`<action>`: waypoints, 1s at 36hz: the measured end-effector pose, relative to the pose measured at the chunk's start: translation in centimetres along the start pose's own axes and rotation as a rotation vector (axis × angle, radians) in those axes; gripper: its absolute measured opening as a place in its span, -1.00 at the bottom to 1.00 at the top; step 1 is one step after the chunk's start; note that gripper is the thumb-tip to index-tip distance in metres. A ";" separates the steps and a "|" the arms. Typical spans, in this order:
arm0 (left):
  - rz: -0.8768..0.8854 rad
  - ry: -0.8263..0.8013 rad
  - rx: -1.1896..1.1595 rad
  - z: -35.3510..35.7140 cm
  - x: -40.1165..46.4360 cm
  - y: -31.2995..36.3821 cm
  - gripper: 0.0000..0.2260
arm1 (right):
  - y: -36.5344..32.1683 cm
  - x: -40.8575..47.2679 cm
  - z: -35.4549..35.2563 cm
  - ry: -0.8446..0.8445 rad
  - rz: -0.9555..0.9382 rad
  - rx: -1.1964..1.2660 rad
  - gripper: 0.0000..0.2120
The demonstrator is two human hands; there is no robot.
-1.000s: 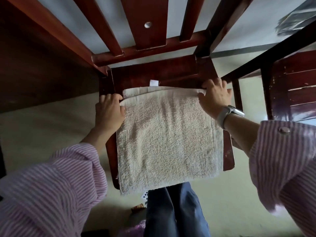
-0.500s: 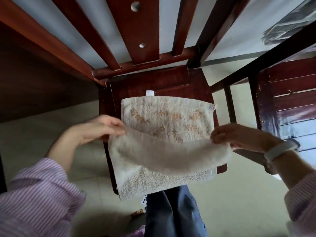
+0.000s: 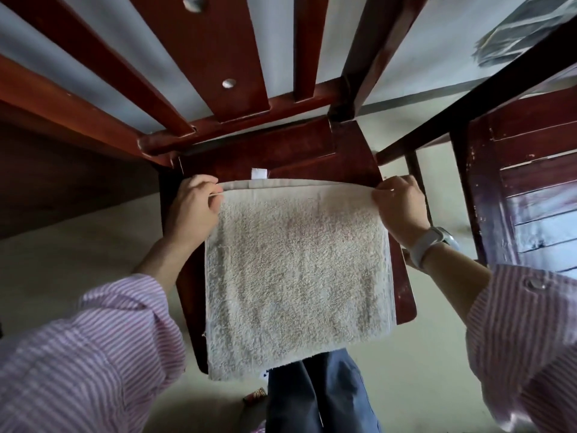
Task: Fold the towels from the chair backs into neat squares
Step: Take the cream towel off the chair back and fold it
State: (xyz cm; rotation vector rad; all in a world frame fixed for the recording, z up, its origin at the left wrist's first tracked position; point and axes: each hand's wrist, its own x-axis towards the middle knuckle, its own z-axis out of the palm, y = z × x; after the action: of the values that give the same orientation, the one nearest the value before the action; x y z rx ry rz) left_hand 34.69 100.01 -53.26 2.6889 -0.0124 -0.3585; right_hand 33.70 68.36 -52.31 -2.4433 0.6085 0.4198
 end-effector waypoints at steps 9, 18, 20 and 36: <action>-0.058 -0.136 -0.101 -0.9 0.9 0.3 -0.86 | 0.5 -0.3 -0.3 -0.012 -0.062 0.004 -0.82; -0.070 -0.133 -0.214 -3.1 0.4 0.0 -0.87 | -0.2 0.1 -1.4 -0.224 -0.065 0.043 -0.85; -0.090 -0.129 -0.269 -3.8 0.1 -0.1 -0.88 | -0.5 0.2 -2.0 -0.242 -0.079 0.061 -0.89; 0.050 0.062 -0.209 -12.8 -7.9 4.0 -0.90 | -2.9 -7.6 -12.3 -0.206 -0.171 0.159 -0.88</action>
State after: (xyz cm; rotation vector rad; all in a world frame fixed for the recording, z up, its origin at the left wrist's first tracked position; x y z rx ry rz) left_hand 30.51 102.12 -38.40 2.4868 -0.0222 -0.2466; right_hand 30.67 65.53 -38.14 -2.2437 0.3297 0.5240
